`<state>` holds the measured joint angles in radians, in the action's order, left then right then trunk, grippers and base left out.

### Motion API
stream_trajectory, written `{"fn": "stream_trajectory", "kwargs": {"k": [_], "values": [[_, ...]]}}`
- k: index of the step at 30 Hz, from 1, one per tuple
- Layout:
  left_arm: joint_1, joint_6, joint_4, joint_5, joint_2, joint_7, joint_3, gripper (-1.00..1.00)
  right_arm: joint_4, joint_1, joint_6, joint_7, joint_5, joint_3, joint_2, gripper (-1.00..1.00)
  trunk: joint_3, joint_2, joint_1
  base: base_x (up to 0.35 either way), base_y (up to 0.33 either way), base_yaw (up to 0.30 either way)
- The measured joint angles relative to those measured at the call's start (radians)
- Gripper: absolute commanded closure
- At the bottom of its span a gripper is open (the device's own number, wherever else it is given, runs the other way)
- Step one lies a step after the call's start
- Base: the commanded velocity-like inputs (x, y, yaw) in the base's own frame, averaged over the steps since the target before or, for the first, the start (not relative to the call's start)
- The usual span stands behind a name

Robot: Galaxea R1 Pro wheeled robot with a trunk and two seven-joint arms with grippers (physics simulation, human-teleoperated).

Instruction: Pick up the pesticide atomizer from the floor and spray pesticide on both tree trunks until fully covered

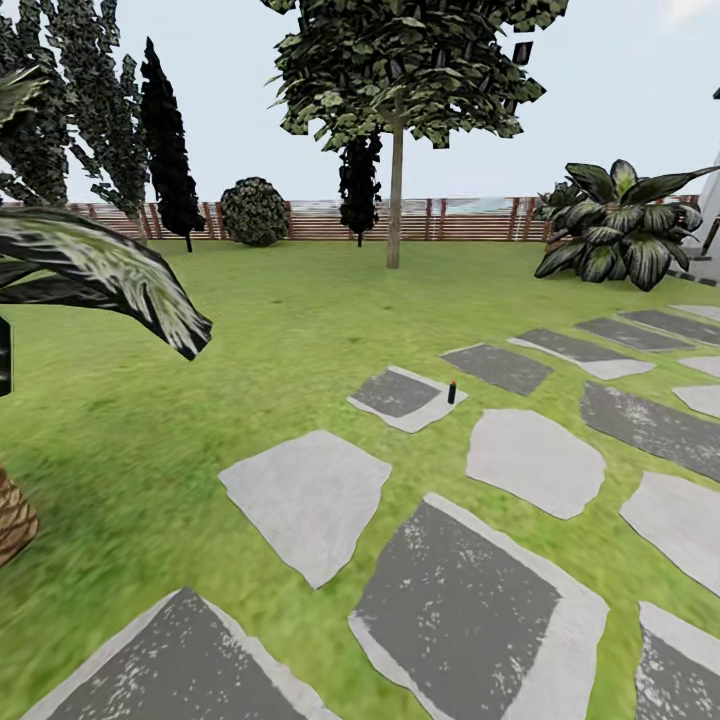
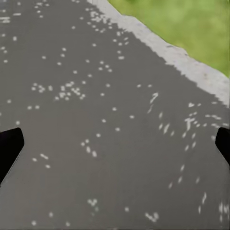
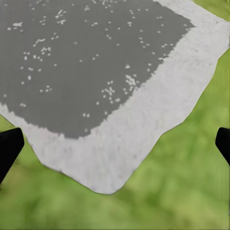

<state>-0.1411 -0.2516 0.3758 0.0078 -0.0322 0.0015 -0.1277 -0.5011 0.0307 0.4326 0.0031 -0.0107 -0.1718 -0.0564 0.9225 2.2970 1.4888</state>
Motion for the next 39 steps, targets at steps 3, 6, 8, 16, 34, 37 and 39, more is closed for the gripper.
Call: {"fn": "stream_trajectory", "kwargs": {"k": [3,6,8,16,34,37,39], "values": [[0.0,0.0,0.0,0.0,0.0,0.0,0.0,-1.0,0.0,0.0,0.0,0.0,0.0,0.0,0.0,-1.0,0.0,0.0,0.0,0.339,0.0,0.0],[0.0,0.0,0.0,0.0,0.0,0.0,0.0,-1.0,0.0,0.0,0.0,0.0,0.0,0.0,0.0,-1.0,0.0,0.0,0.0,0.339,0.0,0.0],[0.0,0.0,0.0,-0.001,0.0,0.0,0.0,-1.0,0.0,0.0,0.0,0.0,0.0,0.0,0.0,-1.0,0.0,0.0,0.0,0.339,0.0,0.0],[0.0,0.0,0.0,-0.002,0.0,0.0,0.0,-1.0,0.0,0.0,0.0,0.0,0.0,0.0,0.0,-1.0,0.0,0.0,0.0,0.339,0.0,0.0],[0.0,0.0,0.0,-0.002,-0.001,0.0,0.0,-1.0,0.0,0.0,0.0,0.0,0.0,0.0,0.0,-1.0,0.0,0.0,0.0,0.339,0.0,-0.221],[0.0,0.0,0.0,-0.002,-0.002,0.0,0.0,-1.0,0.0,0.0,0.0,0.0,0.0,0.0,0.0,-1.0,0.0,0.0,0.0,0.339,0.0,-0.264],[0.0,0.0,0.0,-0.002,-0.002,0.0,0.0,-1.0,0.0,0.0,0.0,0.0,0.0,0.0,0.0,-1.0,0.0,0.0,0.0,0.339,0.0,-0.264]]}}
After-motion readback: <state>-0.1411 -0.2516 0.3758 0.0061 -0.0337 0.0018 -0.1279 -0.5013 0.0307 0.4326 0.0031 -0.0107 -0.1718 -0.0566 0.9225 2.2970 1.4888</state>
